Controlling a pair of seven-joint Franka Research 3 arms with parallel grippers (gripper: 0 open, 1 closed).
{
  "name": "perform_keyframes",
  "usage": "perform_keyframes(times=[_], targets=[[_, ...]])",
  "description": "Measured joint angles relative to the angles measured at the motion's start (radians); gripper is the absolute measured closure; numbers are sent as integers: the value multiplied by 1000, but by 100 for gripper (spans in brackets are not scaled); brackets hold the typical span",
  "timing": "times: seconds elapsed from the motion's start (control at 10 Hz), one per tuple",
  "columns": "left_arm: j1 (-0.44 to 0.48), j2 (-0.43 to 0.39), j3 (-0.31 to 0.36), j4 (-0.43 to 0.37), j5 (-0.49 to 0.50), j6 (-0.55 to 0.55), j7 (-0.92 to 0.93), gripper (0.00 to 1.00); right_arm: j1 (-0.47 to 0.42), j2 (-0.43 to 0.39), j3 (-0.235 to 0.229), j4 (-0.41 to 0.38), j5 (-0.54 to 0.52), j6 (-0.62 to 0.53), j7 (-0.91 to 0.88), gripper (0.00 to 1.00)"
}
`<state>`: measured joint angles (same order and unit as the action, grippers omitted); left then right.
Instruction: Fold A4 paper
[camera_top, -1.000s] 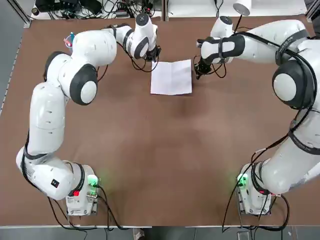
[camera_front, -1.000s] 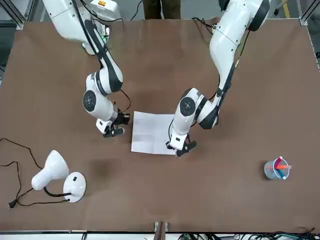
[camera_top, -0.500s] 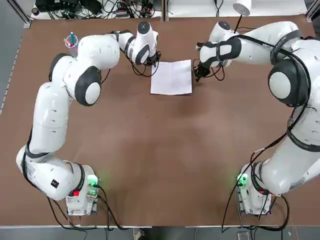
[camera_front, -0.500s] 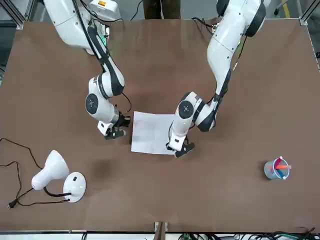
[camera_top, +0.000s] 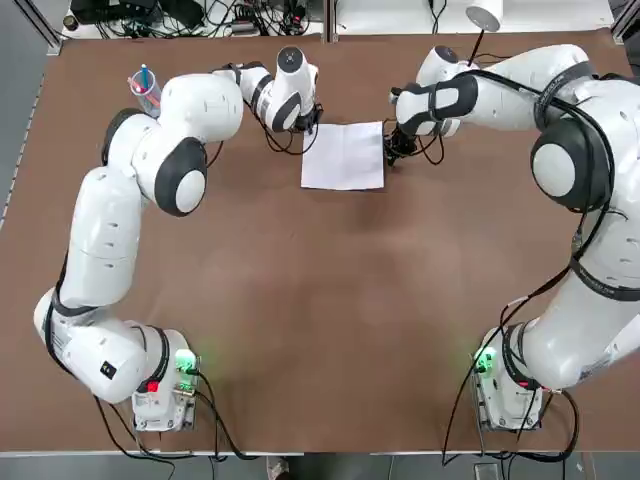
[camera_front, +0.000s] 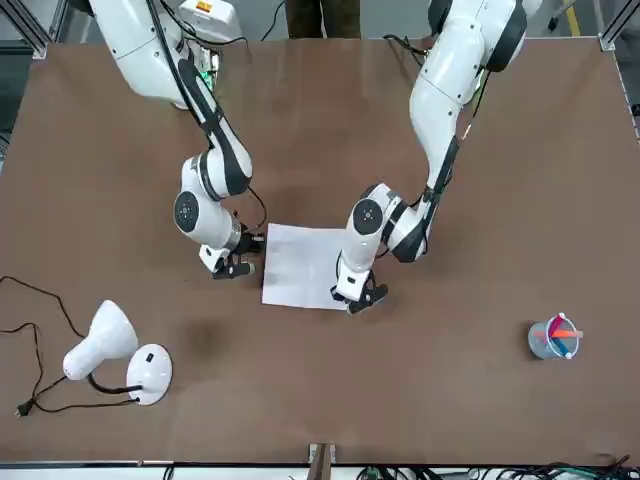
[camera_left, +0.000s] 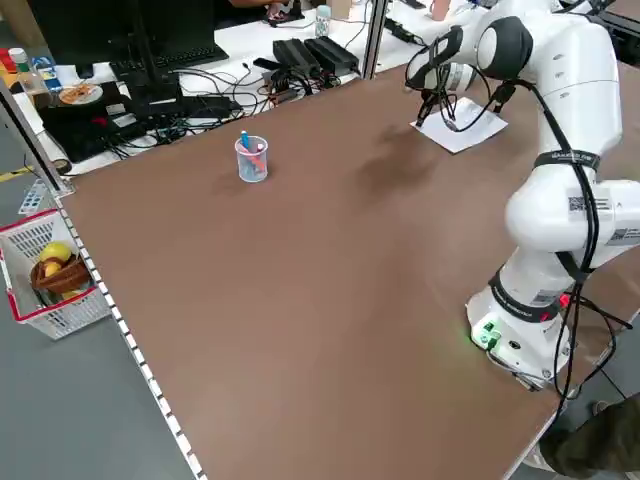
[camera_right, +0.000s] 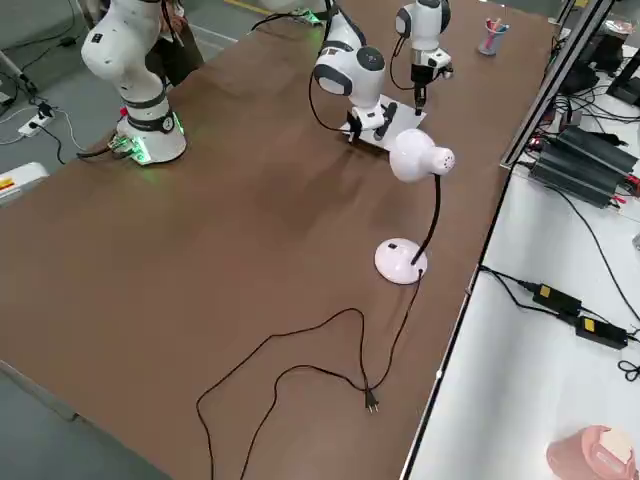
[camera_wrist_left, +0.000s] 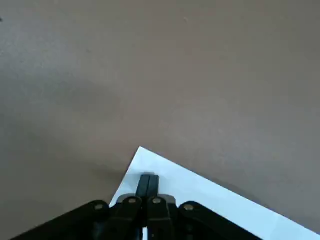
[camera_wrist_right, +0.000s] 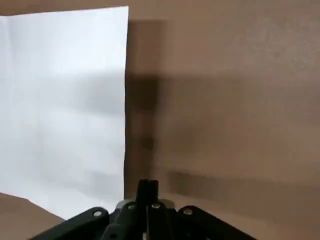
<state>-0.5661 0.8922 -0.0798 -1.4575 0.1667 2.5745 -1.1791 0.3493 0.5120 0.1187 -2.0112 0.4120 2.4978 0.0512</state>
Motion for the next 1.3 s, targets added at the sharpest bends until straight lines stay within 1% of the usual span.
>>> perform_keyframes(times=[0.6,1.0,1.3], targets=[[0,0,0,0,0,1,0,99,1,1,-1,21,21,-2,0,99],[0,0,0,0,0,1,0,99,1,32,-8,41,42,0,-17,99],[0,0,0,0,0,2,0,99,2,54,-8,53,75,1,-24,99]])
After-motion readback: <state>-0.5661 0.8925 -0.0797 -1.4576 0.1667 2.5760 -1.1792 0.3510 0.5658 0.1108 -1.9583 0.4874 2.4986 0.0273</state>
